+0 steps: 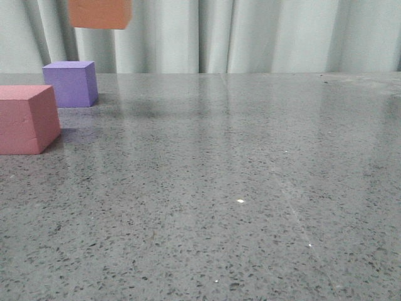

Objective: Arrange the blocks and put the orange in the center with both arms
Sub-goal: 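Lift the orange cube and carry it toward the purple cube, then lower the orange cube between the purple and pink cubes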

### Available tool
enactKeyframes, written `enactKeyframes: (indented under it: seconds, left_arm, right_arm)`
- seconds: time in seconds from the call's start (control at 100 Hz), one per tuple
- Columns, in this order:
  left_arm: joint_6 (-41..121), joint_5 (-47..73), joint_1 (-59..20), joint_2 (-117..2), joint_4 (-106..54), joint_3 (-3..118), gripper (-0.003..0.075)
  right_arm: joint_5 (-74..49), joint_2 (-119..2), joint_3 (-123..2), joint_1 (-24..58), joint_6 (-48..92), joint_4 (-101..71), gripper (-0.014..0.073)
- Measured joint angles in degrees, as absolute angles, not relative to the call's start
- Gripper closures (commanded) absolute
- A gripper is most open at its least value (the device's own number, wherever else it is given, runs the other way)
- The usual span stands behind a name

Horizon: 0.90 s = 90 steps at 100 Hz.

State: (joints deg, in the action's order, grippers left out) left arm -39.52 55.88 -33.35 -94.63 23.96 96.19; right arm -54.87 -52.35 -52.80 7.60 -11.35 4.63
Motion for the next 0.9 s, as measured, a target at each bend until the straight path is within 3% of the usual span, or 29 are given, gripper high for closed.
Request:
enactKeyframes:
  seconds: [0.9]
  left_arm:
    - [-38.36,48.15,-25.12,-91.13,24.49,80.26,0.0720]
  right_arm:
    - [-54.87,-52.35,-52.80,7.60,-11.35,4.63,-0.0061]
